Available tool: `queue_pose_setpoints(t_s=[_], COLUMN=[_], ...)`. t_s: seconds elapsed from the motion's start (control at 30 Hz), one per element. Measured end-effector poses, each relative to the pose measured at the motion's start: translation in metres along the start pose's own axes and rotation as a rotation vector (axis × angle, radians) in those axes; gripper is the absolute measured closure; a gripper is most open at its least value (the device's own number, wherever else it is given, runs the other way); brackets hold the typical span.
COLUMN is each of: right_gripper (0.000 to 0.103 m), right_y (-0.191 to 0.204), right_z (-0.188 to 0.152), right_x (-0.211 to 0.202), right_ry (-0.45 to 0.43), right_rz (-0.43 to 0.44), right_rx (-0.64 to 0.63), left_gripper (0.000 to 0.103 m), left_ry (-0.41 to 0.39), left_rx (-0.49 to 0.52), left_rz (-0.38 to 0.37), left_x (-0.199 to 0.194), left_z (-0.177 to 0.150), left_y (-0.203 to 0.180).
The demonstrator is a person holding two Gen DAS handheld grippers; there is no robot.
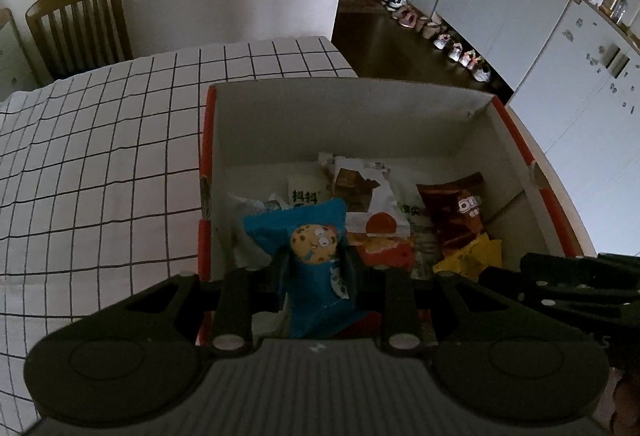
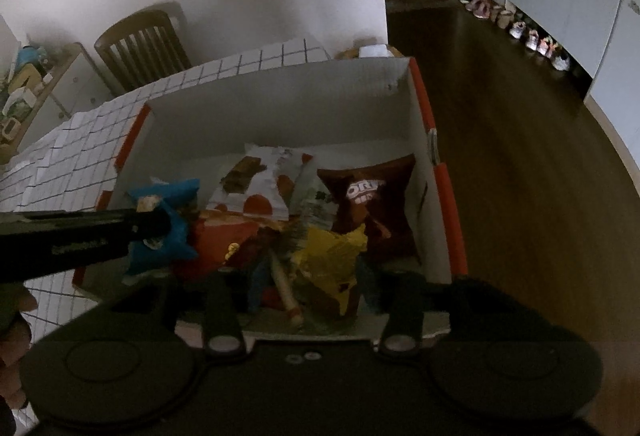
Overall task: Organize snacks
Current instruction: 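Lower both packets into the red shoebox and open both grippers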
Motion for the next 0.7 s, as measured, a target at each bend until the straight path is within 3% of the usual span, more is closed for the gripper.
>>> queue_pose_setpoints(t_s=[0.03, 0.1, 0.13, 0.37, 0.5, 0.7], right_gripper=[0.052, 0.047, 0.046, 0.038, 0.025, 0.015], right_y=[0.001, 0.004, 0.005, 0.015, 0.023, 0.037], right_z=[0.000, 0.000, 0.000, 0.000, -0.002, -0.003], right_x=[-0.002, -0.007, -0.011, -0.033, -0.049, -0.074], right_ry=[-0.005, -0.018, -0.026, -0.076, -0.115, -0.181], right_rz=[0.002, 0.002, 0.003, -0.009, -0.035, -0.051], right_rx=[-0.005, -0.014, -0.019, -0.039, -0.050, -0.074], left_gripper=[0.070, 0.050, 0.047, 0.043, 0.036, 0.034], left_ry=[-0.002, -0.019, -0.034, -0.089, -0.123, -0.169], left_rx=[0.001, 0.006, 0.009, 0.033, 0.048, 0.060], left_rz=[-0.002, -0.017, -0.022, -0.056, -0.084, -0.111], left_x=[-0.002, -0.007, -0.012, -0.042, -0.061, -0.090], left_z=[-0.001, -0.003, -0.005, -0.012, -0.016, -0.021], left_y=[0.000, -0.001, -0.001, 0.002, 0.008, 0.014])
Point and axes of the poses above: each gripper's, at about its wrist camera, not at the fingertips, and x roughly the way its jaws point, y to its left, z to its top, the point moved 6 cm from there along x, roughly the way its jaws point, and after that the axes turned 8 degrees about -x, right-handed, at the moved point
